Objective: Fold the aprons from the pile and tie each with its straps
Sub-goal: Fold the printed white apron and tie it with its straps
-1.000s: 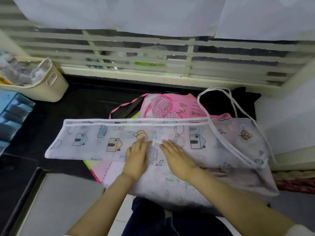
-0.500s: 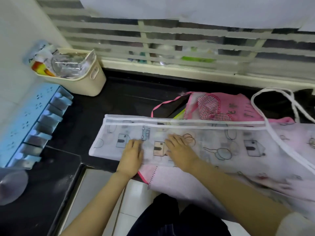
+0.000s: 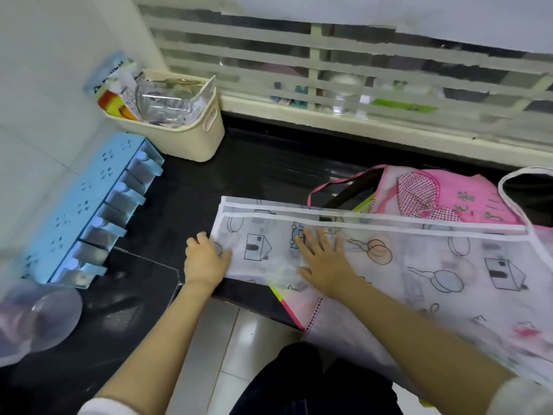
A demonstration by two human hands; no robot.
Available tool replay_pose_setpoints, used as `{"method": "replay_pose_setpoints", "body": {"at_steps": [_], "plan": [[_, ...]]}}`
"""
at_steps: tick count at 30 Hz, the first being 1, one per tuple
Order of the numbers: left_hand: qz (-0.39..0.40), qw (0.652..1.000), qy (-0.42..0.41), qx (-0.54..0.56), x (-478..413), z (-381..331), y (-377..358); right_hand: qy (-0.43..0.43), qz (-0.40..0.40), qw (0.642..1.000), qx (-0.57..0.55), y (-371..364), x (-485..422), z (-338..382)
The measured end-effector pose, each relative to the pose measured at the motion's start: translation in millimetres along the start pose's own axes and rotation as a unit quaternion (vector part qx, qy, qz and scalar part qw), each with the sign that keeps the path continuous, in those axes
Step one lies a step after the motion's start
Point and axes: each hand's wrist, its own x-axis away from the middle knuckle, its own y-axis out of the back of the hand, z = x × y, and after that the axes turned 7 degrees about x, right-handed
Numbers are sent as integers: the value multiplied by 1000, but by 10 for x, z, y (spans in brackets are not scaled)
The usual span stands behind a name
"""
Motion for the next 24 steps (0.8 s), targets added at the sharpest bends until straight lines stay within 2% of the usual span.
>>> {"method": "replay_pose_setpoints", "body": {"at_steps": [3,6,9,11,12,14,18,20,21,24], "plan": [[14,999,23,-24,-65,-22,79,-10,13,1000,-8,36,-36,12],[-19,998,-15,-57,-58,-123,177,-24,17,999,-14,67,-59,11],[-57,997,-40,26,46,-261,293,-40,35,997,-50,179,-128,-8],[-75,992,-47,94,154,-406,389,-41,29,990,-131,256,-191,-35],[-86,987,-57,120,214,-496,441,-36,10,975,-219,316,-193,-43],[-111,976,-88,163,354,-708,547,-29,-42,911,-409,492,-118,-47],[-157,941,-180,238,770,-1183,538,-54,-109,831,-543,1049,235,-145],[-138,929,-240,246,1030,-1412,375,-51,-103,785,-609,1265,444,-268],[-112,927,-259,248,1145,-1517,257,-46,-95,781,-616,1352,559,-344],[-61,917,-300,256,1387,-1738,-97,-63,-73,815,-571,1406,840,-597]]}}
